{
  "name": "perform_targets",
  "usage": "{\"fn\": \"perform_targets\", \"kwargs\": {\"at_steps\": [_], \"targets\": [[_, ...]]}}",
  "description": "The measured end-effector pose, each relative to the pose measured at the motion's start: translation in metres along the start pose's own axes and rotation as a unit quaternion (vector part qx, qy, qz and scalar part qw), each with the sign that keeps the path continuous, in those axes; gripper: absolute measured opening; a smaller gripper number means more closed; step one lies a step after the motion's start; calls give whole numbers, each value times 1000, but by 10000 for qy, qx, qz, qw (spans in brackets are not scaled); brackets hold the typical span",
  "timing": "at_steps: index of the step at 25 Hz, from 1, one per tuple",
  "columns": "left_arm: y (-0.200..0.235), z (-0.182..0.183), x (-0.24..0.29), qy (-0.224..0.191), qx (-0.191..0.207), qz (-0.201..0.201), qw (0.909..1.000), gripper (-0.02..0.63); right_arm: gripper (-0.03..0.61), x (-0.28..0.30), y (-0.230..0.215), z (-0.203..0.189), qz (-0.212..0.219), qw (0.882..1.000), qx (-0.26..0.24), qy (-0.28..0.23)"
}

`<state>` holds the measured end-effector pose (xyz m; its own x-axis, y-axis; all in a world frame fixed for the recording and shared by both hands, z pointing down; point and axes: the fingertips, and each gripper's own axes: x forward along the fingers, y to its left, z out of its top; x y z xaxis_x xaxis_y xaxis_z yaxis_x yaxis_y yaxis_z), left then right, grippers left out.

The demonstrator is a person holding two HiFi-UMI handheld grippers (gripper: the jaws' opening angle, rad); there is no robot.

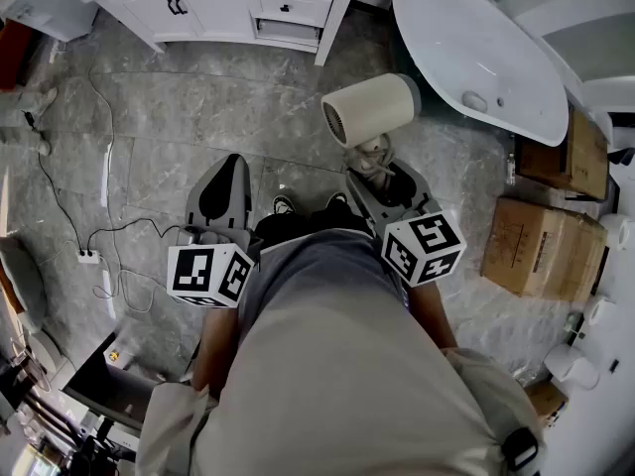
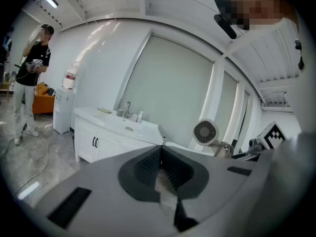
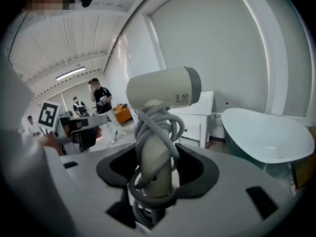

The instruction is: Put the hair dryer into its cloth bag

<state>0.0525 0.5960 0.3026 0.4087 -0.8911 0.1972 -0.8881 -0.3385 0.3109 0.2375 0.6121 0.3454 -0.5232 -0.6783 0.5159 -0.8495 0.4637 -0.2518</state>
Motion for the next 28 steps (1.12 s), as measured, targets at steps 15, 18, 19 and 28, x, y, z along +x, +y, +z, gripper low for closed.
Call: {"fn": "perform_targets", "kwargs": {"at_steps": [15,18,19,28], "targets": [[-48,-9,-29,34,81,-117,9999,8,232,-61,7,6,114,9993,-126,-345],[-30,-3,-36,-46,65,-97,9999,8,233,-52,21,16,163,9985,-132,-500],[-25,-1,-38,-67,75,-94,9999,8,233,-48,26,18,172,9984,-123,-527],[10,13,-47,-144,86,-116,9998,8,233,-17,54,22,164,9985,-67,-512]]}}
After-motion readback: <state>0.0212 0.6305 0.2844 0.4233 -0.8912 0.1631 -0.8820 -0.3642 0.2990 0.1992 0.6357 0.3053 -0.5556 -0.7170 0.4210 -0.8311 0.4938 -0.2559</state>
